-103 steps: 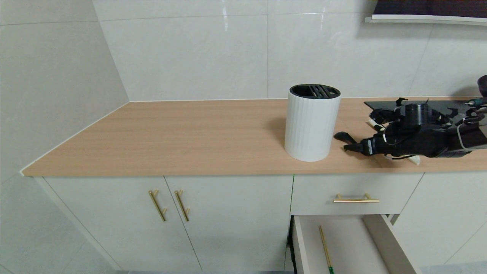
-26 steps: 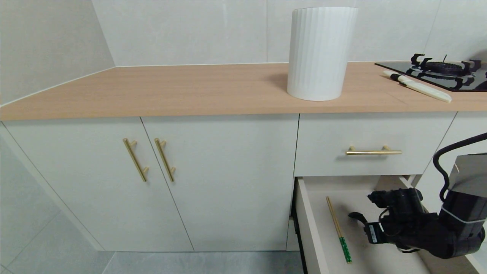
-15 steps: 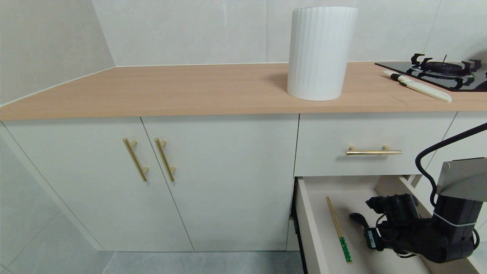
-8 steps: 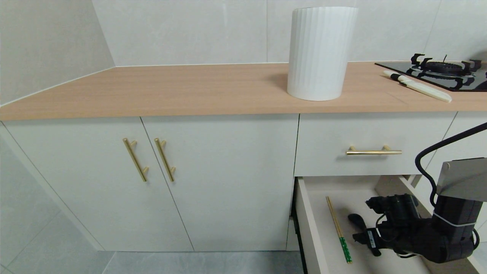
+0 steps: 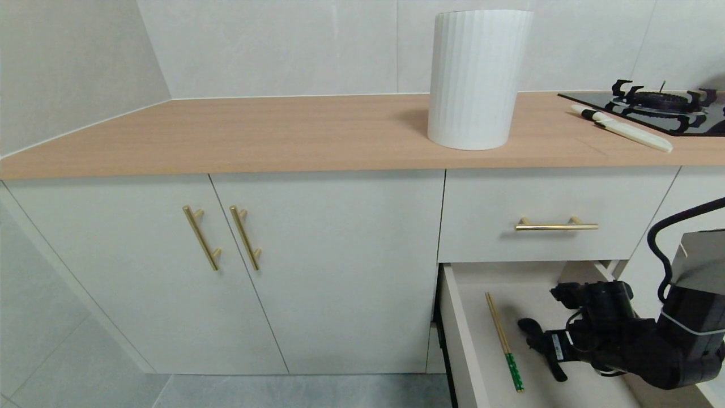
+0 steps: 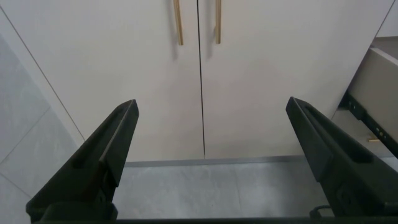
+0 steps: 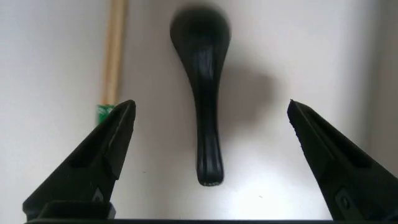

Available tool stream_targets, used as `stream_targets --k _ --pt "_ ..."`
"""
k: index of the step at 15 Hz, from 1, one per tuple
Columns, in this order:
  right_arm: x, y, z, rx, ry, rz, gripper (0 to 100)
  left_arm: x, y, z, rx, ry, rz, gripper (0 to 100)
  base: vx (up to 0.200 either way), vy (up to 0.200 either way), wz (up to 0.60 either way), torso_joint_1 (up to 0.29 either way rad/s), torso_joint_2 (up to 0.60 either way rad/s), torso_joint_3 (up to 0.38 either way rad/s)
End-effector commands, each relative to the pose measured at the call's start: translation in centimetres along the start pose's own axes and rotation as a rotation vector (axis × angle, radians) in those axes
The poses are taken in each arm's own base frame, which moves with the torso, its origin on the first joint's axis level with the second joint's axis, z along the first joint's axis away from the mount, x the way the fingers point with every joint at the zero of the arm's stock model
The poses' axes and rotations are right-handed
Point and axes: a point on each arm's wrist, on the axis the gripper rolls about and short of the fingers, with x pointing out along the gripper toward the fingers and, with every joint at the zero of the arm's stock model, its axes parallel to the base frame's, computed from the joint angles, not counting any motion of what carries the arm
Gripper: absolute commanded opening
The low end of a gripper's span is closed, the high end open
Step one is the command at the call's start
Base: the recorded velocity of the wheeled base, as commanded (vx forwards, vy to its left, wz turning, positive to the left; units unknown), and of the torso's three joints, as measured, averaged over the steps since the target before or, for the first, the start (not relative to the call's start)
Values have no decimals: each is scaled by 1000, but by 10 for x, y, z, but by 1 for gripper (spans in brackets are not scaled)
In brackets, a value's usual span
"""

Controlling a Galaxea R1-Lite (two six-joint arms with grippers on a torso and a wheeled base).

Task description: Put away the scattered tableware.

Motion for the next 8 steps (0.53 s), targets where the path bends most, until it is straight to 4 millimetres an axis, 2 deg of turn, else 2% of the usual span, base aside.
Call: stream_targets --k 1,2,3,4,6,8 --pt "-40 -2 18 5 -109 2 100 0 0 0 0 -1 0 100 0 0 0 0 0 0" --pt "-55 -2 23 5 -151 1 100 0 0 0 0 -1 0 100 0 0 0 0 0 0" --pt "-55 -2 23 5 -151 1 100 0 0 0 0 -1 0 100 0 0 0 0 0 0" --pt "-87 -3 31 9 -234 -5 100 0 0 0 0 -1 0 100 0 0 0 0 0 0" --pt "-115 -5 36 15 -310 -14 100 0 0 0 0 -1 0 100 0 0 0 0 0 0" --pt "-150 -1 30 4 -307 -42 100 0 0 0 71 1 3 100 0 0 0 0 0 0"
